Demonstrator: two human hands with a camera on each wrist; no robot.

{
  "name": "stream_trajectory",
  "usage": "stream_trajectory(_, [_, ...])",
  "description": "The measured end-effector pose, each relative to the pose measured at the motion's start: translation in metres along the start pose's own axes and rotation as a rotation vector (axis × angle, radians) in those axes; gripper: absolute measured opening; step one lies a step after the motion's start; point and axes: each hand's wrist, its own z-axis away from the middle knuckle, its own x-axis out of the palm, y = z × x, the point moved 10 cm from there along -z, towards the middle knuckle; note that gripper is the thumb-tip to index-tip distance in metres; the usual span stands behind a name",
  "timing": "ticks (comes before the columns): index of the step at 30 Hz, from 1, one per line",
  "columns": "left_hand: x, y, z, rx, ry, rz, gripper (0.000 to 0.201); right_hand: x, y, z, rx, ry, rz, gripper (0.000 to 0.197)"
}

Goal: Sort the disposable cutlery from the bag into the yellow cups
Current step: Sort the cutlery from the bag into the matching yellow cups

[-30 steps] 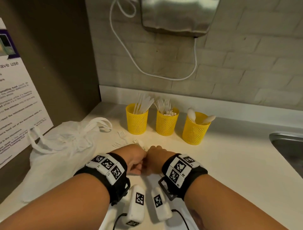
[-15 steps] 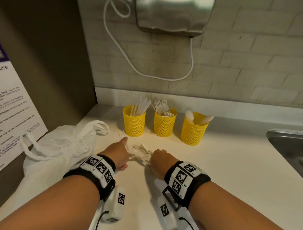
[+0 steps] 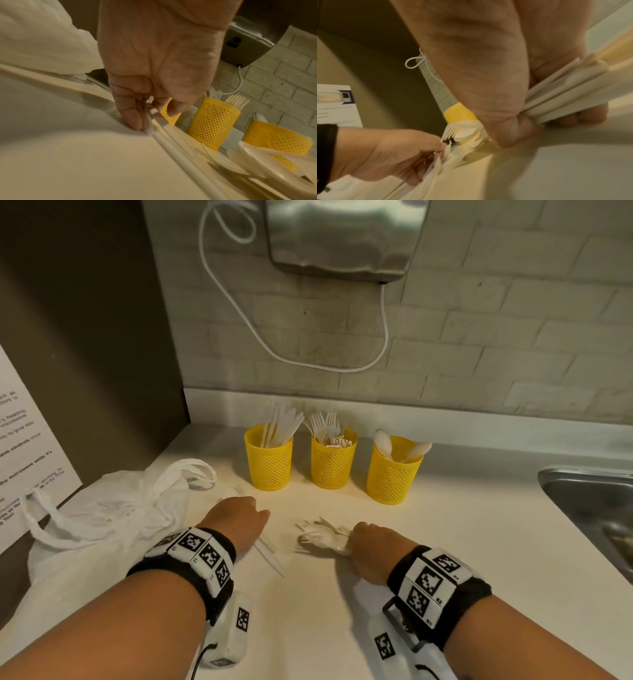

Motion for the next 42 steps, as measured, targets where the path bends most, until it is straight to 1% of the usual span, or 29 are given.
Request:
stream_trajectory(2, [-0.011,-0.003,0.008,-0.005,0.093,-0.079,0.034,0.002,0.012,-0.003,0.049,-0.023,-0.103,0.028])
stream_trajectory(4, [-0.011,-0.001,0.012,0.013,0.115,-0.160,0.025,0.002,0.016,-0.007,0.044,-0.066,-0.207,0.019])
stream_trajectory(5, [-0.007,-0.001,0.011,0.016,0.103,-0.169,0.023,0.000,0.015,-0.008,0.039,-0.086,-0.267,0.015])
stream_trajectory(7, [0.005,0.006,0.019,0.032,0.039,-0.161,0.022,-0.006,0.010,-0.010,0.047,-0.081,-0.391,0.019])
stream_trajectory(8, [0.013,0.010,0.022,0.049,0.009,-0.073,0.018,-0.009,0.007,-0.013,0.055,-0.071,-0.424,0.018])
stream_trajectory(10, [0.030,0.021,0.032,0.072,-0.068,0.223,0.014,-0.011,-0.005,-0.018,0.053,-0.067,-0.452,0.019])
stream_trajectory(11, [0.038,0.025,0.039,0.067,-0.124,0.367,0.014,-0.010,-0.013,-0.022,0.039,-0.066,-0.443,0.020])
stream_trajectory(13, [0.051,0.033,0.049,0.051,-0.254,0.569,0.007,-0.008,-0.025,-0.028,0.034,-0.072,-0.407,0.014])
stream_trajectory(15, [0.049,0.036,0.055,0.042,-0.329,0.690,0.019,-0.007,-0.032,-0.033,0.047,-0.052,-0.387,0.022])
stream_trajectory(16, [0.044,0.033,0.055,0.035,-0.322,0.705,0.023,-0.008,-0.034,-0.035,0.059,-0.034,-0.378,0.028])
stream_trajectory(17, [0.037,0.026,0.051,0.021,-0.282,0.691,0.025,-0.008,-0.037,-0.037,0.068,-0.012,-0.373,0.034])
stream_trajectory(18, [0.030,0.018,0.049,0.001,-0.234,0.668,0.026,-0.008,-0.039,-0.037,0.082,0.002,-0.367,0.044])
stream_trajectory(20, [0.024,0.006,0.048,-0.034,-0.167,0.678,0.025,-0.004,-0.046,-0.035,0.111,0.006,-0.310,0.070])
stream_trajectory(21, [0.024,0.004,0.050,-0.048,-0.153,0.701,0.024,-0.003,-0.051,-0.033,0.117,0.013,-0.247,0.075])
stream_trajectory(22, [0.026,0.004,0.051,-0.053,-0.144,0.719,0.023,-0.005,-0.056,-0.031,0.113,0.046,-0.189,0.070])
stream_trajectory(23, [0.027,0.005,0.053,-0.057,-0.140,0.741,0.023,-0.009,-0.064,-0.028,0.082,0.081,-0.136,0.059])
stream_trajectory(25, [0.029,0.008,0.052,-0.050,-0.127,0.760,0.024,-0.012,-0.083,-0.025,-0.066,0.083,-0.055,0.037])
stream_trajectory(26, [0.028,0.009,0.051,-0.048,-0.115,0.760,0.024,-0.012,-0.089,-0.022,-0.120,0.077,-0.043,0.032])
stream_trajectory(27, [0.028,0.009,0.048,-0.045,-0.100,0.753,0.025,-0.013,-0.089,-0.020,-0.139,0.076,-0.041,0.030])
stream_trajectory(30, [0.030,0.007,0.041,-0.025,-0.070,0.707,0.035,-0.017,-0.081,-0.015,-0.120,0.086,0.010,0.029])
stream_trajectory(33, [0.028,0.003,0.043,-0.036,-0.030,0.764,0.026,-0.016,-0.076,-0.013,-0.117,0.055,0.059,0.027])
stream_trajectory(34, [0.023,-0.002,0.042,-0.046,0.021,0.798,0.022,-0.015,-0.075,-0.014,-0.113,0.045,0.067,0.027])
stream_trajectory(35, [0.014,-0.009,0.042,-0.049,0.108,0.772,0.019,-0.015,-0.073,-0.014,-0.104,0.045,0.064,0.027])
stream_trajectory(36, [0.002,-0.016,0.042,-0.047,0.203,0.675,0.016,-0.014,-0.071,-0.015,-0.091,0.053,0.044,0.027])
stream_trajectory(37, [-0.009,-0.023,0.042,-0.045,0.269,0.558,0.018,-0.014,-0.069,-0.015,-0.078,0.058,0.033,0.027])
stream_trajectory(38, [-0.014,-0.028,0.040,-0.051,0.295,0.460,0.026,-0.014,-0.068,-0.016,-0.074,0.065,0.032,0.028])
stream_trajectory(40, [-0.011,-0.032,0.038,-0.052,0.247,0.300,0.039,-0.013,-0.067,-0.018,-0.075,0.061,0.002,0.028])
stream_trajectory(41, [-0.007,-0.029,0.037,-0.029,0.219,0.231,0.039,-0.013,-0.065,-0.018,-0.068,0.058,-0.040,0.027])
stream_trajectory(42, [-0.002,-0.022,0.036,0.010,0.199,0.201,0.034,-0.013,-0.063,-0.019,-0.060,0.064,-0.089,0.027])
